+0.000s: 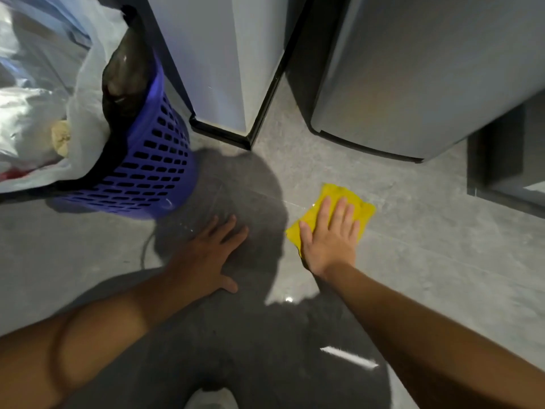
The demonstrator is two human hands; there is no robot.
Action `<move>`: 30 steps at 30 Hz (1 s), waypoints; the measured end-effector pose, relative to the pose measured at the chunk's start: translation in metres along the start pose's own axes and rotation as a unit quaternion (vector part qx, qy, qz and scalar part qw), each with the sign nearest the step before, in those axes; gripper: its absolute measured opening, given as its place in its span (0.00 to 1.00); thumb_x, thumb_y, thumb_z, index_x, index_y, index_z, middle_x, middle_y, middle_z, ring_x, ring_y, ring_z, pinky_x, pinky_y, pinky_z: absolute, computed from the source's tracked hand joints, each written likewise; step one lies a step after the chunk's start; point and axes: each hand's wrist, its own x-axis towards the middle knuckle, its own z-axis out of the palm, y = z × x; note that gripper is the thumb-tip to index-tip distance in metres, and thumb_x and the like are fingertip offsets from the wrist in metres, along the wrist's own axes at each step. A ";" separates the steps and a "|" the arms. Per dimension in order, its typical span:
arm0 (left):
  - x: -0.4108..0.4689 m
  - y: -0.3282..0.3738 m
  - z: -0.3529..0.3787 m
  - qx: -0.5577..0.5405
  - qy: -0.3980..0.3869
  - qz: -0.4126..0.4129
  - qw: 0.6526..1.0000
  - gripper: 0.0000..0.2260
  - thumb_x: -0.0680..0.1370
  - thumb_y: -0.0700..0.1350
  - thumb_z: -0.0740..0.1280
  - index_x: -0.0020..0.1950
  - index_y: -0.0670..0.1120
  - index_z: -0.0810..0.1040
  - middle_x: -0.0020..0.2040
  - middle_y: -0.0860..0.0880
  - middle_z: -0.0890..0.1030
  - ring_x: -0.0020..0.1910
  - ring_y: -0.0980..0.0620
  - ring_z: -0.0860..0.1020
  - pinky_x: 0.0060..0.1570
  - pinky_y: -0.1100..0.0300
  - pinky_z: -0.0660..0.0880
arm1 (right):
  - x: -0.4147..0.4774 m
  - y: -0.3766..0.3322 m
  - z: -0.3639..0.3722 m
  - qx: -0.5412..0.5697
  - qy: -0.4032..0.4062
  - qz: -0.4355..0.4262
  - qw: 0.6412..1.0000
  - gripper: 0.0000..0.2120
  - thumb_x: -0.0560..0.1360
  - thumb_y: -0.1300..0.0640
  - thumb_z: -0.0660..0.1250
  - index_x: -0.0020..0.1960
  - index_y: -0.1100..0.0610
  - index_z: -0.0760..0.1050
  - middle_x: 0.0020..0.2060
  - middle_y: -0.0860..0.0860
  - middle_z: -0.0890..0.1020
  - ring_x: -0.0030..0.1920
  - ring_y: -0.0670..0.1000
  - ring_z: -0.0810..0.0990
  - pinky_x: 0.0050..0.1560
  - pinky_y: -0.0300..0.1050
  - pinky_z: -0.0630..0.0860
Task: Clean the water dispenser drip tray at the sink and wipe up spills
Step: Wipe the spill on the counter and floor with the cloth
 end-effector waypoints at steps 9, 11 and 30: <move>0.008 0.030 -0.013 0.076 -0.012 0.024 0.997 0.60 0.61 0.66 0.79 0.83 0.52 0.48 0.84 0.44 0.47 0.81 0.39 0.52 0.76 0.41 0.62 | -0.154 0.100 0.023 -0.092 -0.017 -0.167 0.981 0.36 0.78 0.38 0.62 0.80 0.56 0.65 0.80 0.62 0.64 0.79 0.65 0.63 0.75 0.66 0.64; 0.015 0.048 -0.016 0.068 -0.010 0.054 0.996 0.61 0.61 0.64 0.80 0.82 0.52 0.46 0.84 0.45 0.45 0.82 0.39 0.49 0.77 0.42 0.60 | -0.200 0.118 0.031 -0.073 -0.020 -0.063 0.995 0.36 0.78 0.37 0.60 0.78 0.59 0.69 0.78 0.63 0.67 0.77 0.66 0.68 0.72 0.66 0.66; 0.057 0.096 -0.028 0.147 -0.118 0.045 0.981 0.57 0.65 0.55 0.83 0.81 0.43 0.49 0.80 0.36 0.48 0.80 0.26 0.49 0.74 0.32 0.62 | -0.017 0.139 -0.028 -0.093 -0.024 -0.088 0.992 0.37 0.81 0.35 0.43 0.84 0.52 0.42 0.84 0.59 0.44 0.83 0.62 0.42 0.81 0.62 0.44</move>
